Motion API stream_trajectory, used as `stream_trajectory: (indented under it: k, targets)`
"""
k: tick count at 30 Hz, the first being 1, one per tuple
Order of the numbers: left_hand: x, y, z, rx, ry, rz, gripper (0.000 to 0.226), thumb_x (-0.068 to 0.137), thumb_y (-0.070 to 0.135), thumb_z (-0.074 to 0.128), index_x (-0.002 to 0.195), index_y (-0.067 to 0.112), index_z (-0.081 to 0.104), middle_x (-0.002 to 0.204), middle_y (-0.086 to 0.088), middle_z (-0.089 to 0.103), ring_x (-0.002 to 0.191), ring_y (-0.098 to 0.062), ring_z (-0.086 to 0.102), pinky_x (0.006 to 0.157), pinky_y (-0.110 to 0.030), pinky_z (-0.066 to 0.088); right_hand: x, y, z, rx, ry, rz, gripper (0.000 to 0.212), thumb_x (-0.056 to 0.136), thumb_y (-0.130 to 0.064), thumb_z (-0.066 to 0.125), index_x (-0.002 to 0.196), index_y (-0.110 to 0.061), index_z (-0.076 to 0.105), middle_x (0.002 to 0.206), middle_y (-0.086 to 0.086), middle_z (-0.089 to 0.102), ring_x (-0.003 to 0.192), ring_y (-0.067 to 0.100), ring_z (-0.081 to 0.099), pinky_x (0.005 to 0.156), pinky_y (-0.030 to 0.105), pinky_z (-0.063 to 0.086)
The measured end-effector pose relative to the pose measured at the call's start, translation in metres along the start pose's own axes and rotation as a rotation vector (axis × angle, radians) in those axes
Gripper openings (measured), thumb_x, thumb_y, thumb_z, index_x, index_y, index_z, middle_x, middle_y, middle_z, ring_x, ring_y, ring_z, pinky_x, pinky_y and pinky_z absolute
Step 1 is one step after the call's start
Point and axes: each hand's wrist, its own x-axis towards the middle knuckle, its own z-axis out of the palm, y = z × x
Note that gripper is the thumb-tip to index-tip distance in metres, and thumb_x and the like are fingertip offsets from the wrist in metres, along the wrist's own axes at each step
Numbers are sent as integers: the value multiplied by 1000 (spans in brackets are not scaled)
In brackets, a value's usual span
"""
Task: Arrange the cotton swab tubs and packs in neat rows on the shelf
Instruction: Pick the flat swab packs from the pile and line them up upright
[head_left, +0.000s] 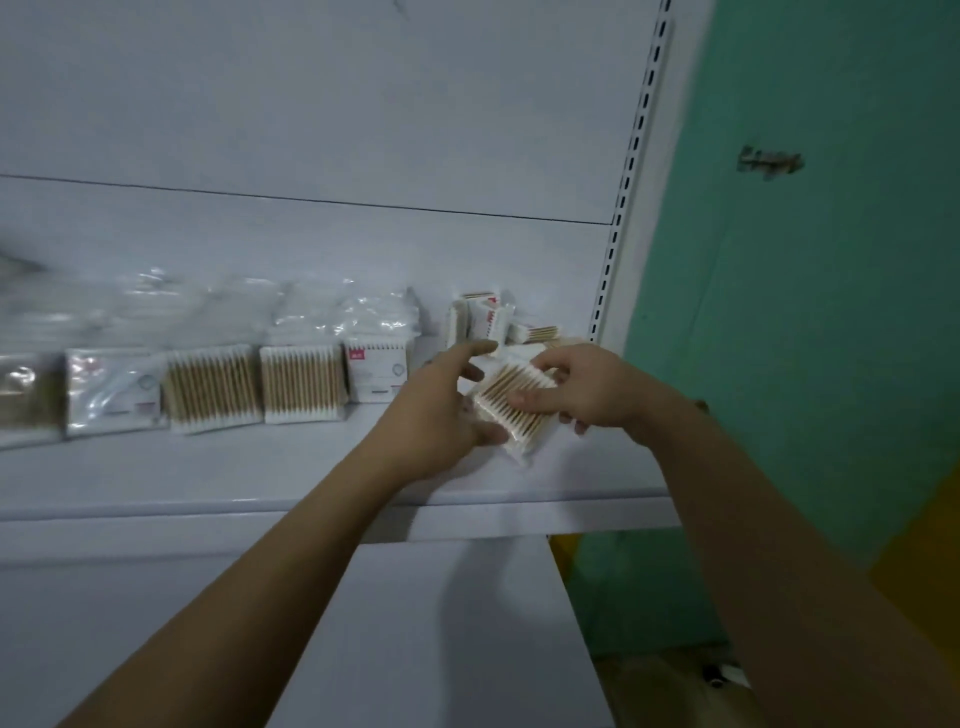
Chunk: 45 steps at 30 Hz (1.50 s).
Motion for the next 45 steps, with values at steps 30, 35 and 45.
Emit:
stream_trajectory:
  k: [30, 35, 45]
  targets:
    - [-40, -77, -73, 803, 441, 44, 52, 69, 24, 80, 117, 24, 63, 122, -3, 62, 116, -32, 53, 86, -47, 40, 49, -69, 123, -155, 418, -204, 52, 90, -31, 67, 137, -32, 46, 132, -1, 49, 103, 20, 60, 84, 32, 48]
    - [-39, -84, -72, 836, 441, 118, 54, 68, 26, 80, 120, 24, 63, 131, -5, 58, 123, -32, 48, 94, -51, 37, 50, -68, 129, -247, 442, -252, 61, 90, -39, 65, 145, -33, 40, 140, -2, 39, 123, 18, 49, 95, 32, 46]
    - [-13, -58, -56, 755, 458, 230, 50, 70, 26, 78, 118, 19, 65, 127, -8, 61, 118, -37, 53, 87, -50, 42, 44, -52, 95, -137, 390, -196, 86, 82, -39, 74, 152, -33, 25, 153, 2, 33, 140, 20, 32, 112, 34, 30]
